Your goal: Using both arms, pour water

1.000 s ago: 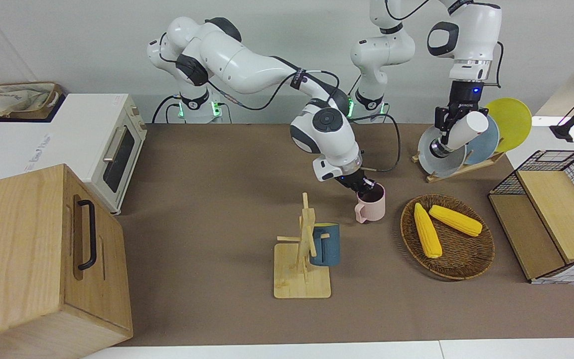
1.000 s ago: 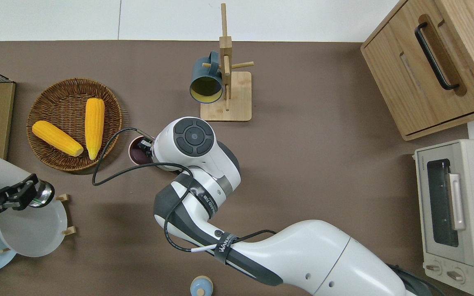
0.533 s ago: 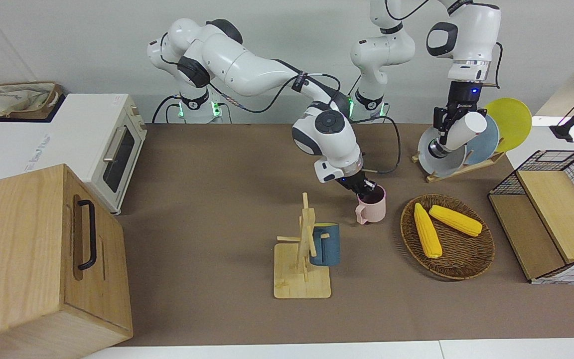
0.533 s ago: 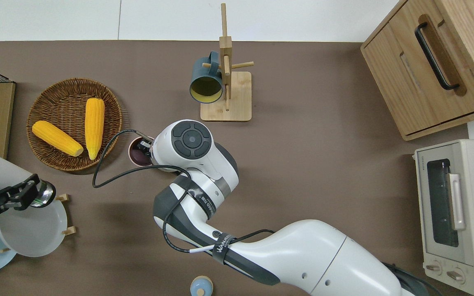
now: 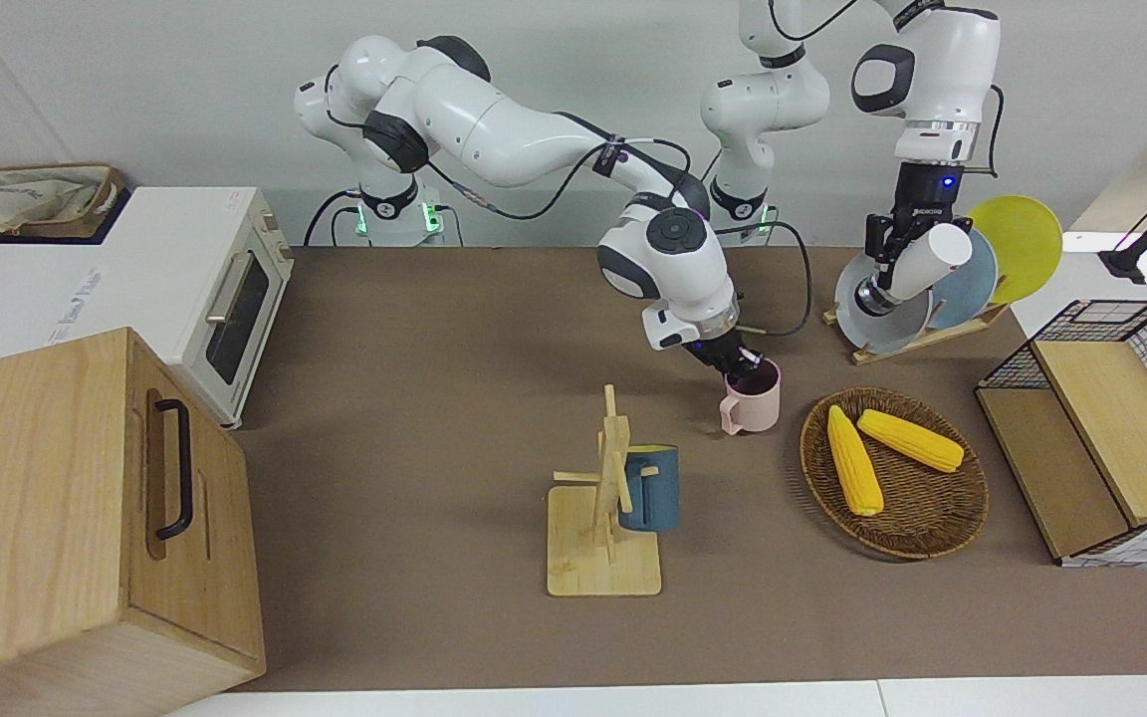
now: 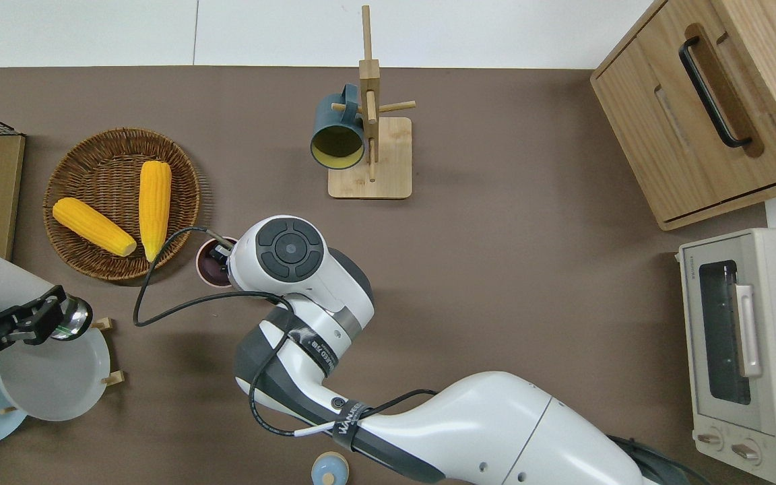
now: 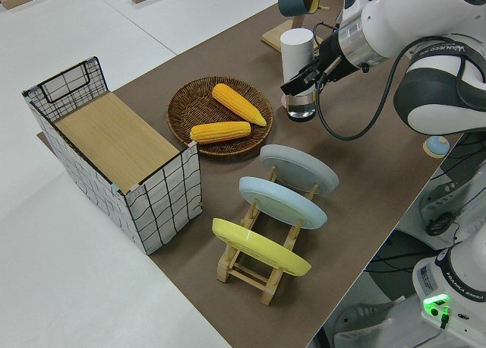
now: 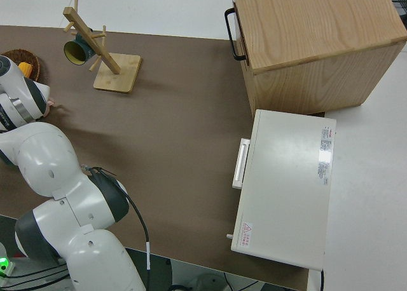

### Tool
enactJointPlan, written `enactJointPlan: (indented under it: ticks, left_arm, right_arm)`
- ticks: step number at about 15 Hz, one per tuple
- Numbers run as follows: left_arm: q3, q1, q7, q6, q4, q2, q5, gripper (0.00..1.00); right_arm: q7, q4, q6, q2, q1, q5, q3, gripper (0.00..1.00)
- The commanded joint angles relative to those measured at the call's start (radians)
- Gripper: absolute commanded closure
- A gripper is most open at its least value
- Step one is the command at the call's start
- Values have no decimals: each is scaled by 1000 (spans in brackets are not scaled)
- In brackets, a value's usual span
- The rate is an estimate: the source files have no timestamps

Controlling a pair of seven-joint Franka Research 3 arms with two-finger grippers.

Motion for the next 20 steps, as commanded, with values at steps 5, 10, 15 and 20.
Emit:
enactJointPlan:
  ticks: [5, 10, 15, 20]
  left_arm:
    - [3, -14, -9, 27, -13, -32, -14, 1000]
    - [3, -20, -9, 25, -13, -32, -14, 1000]
    - [3, -23, -9, 22, -13, -31, -14, 1000]
    - [0, -48, -17, 18, -13, -28, -14, 1000]
  right_arm:
    - [28, 17, 0, 24, 0, -31, 14, 849]
    - [31, 17, 0, 26, 0, -30, 12, 188]
    - [65, 20, 3, 27, 0, -31, 14, 13]
    - [70, 56, -14, 15, -15, -30, 55, 13]
